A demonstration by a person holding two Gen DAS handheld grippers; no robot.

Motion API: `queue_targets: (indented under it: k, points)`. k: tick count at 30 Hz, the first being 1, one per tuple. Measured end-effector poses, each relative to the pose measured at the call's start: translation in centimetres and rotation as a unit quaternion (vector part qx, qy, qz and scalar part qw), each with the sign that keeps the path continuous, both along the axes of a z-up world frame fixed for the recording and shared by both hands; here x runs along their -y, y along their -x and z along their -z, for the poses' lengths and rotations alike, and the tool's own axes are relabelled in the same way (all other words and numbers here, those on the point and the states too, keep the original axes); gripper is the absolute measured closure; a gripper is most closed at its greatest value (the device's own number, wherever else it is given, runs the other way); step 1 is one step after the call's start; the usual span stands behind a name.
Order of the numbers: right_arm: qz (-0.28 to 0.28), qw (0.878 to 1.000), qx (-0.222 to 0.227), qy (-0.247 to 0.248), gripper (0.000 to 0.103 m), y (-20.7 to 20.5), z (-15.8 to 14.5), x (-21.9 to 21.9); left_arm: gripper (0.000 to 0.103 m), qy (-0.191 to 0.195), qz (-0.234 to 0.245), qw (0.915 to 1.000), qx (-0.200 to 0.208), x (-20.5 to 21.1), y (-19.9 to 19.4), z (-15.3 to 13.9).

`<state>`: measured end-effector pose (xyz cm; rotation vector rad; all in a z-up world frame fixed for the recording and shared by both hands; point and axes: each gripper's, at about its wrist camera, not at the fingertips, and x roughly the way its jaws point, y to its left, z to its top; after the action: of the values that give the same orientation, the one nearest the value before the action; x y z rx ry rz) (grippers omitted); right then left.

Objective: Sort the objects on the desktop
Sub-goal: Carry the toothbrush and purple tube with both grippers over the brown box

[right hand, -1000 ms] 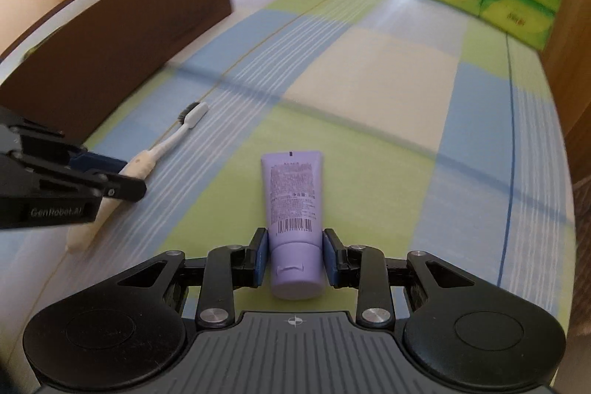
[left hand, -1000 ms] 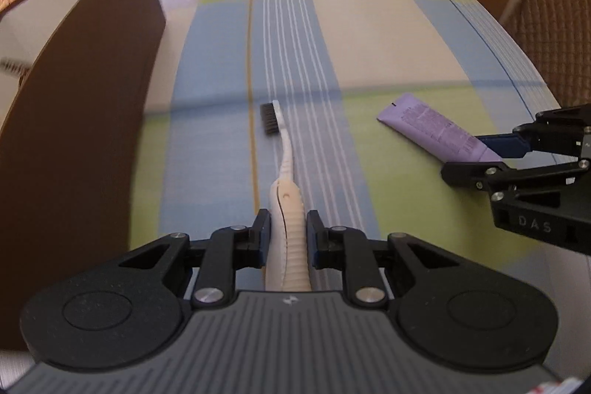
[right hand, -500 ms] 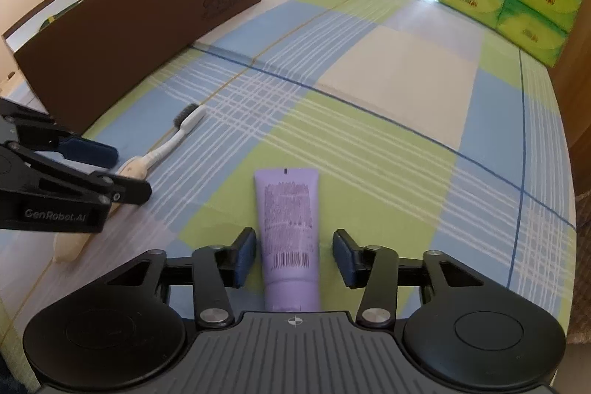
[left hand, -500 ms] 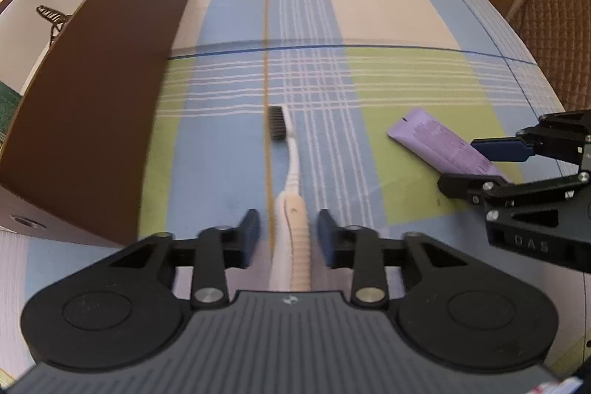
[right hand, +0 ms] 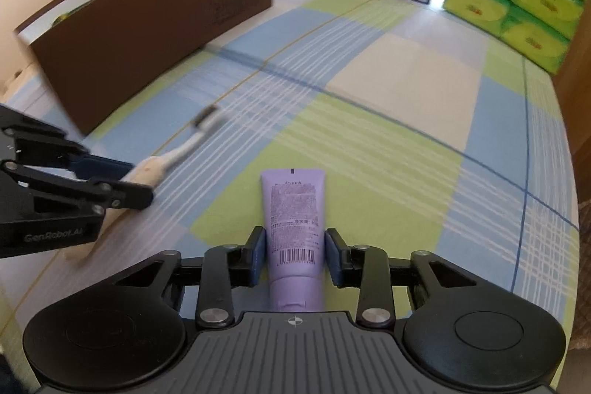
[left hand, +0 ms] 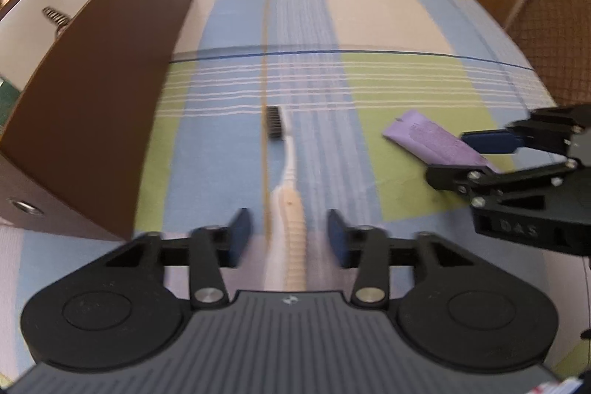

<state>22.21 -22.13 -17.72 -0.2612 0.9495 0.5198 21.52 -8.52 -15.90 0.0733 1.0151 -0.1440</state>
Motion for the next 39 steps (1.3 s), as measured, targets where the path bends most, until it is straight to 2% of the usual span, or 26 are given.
queue_targets:
  k: [1,7,12,15,27,39]
  points:
    - [-0.003,1.000,-0.004,0.001,0.072,0.4,0.0,-0.1,0.087,-0.002,0.009,1.0000,0.003,0.2,0.4,-0.1]
    - [-0.006,1.000,-0.022,-0.002,0.072,3.3,0.0,-0.2,0.087,0.003,0.024,0.9997,-0.002,1.1,2.5,-0.6]
    - [0.020,0.997,-0.064,-0.046,0.072,4.3,-0.7,0.1,0.087,0.031,0.014,0.9993,-0.016,0.3,4.0,-0.9]
    - [0.013,0.997,-0.049,-0.053,0.073,4.9,-2.2,-0.5,0.087,0.039,0.010,0.9992,-0.006,-0.3,4.9,-1.8]
    - [0.012,0.994,0.013,-0.105,0.072,3.7,-8.8,-3.7,0.087,0.070,0.001,0.9935,0.089,-3.1,6.0,-9.0]
    - [-0.025,0.986,0.048,-0.156,0.072,1.7,-13.5,-10.8,0.087,0.062,-0.044,0.9844,0.158,-9.7,5.2,-14.5]
